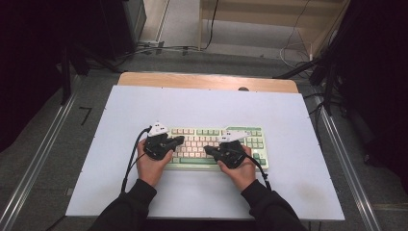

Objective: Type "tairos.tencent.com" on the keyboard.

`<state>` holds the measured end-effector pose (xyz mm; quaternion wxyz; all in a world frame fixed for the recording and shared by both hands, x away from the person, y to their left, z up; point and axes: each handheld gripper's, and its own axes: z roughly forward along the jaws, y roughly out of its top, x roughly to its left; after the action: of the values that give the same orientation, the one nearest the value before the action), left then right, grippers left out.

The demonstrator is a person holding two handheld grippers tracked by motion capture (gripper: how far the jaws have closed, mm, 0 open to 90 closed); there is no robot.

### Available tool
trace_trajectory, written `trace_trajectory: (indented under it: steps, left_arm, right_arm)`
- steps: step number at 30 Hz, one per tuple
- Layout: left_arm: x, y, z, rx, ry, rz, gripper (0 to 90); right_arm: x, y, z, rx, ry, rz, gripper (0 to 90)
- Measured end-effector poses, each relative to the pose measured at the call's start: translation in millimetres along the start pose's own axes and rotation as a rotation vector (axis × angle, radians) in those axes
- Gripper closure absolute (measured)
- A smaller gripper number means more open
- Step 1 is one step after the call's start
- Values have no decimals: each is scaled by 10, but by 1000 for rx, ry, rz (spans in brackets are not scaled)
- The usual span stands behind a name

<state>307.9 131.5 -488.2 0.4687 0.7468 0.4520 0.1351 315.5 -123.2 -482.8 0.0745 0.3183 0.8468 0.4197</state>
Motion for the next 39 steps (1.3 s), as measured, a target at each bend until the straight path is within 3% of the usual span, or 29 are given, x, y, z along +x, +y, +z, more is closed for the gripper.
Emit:
trace_trajectory:
  steps: [19, 39]
  left_arm:
    - [-2, -3, 0, 0, -2, -1, 900]
    - [-3, -3, -3, 1, -1, -2, 900]
  right_arm:
    - [56, -11, 96, 31, -1, -23, 881]
    - [60, -11, 109, 30, -1, -24, 881]
